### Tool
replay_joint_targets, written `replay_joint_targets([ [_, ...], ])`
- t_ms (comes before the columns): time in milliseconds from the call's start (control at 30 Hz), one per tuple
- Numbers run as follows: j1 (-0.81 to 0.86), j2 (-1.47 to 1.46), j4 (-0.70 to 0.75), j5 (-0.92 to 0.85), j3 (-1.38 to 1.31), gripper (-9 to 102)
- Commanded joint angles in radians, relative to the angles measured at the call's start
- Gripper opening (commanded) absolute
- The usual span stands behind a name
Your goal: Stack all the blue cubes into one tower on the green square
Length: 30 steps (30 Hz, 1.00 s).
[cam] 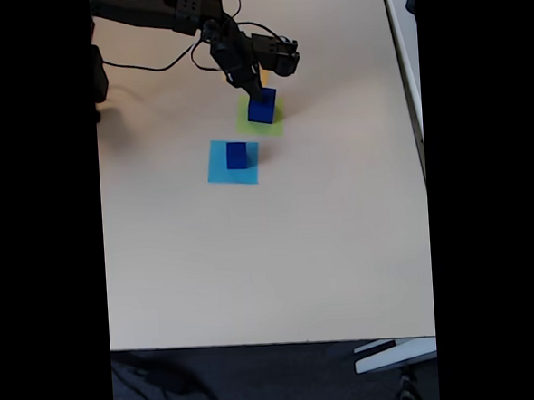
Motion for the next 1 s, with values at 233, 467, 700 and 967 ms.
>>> replay_joint_targets([
  [233,-0.002,0.014,0.005,0.003,-0.058,10],
  [467,0.0,0.021,0.011,0.003,-0.058,9],
  [700,0.002,0.026,0.011,-0.003,-0.057,6],
  [967,-0.009,0.038,0.009,0.005,-0.055,4],
])
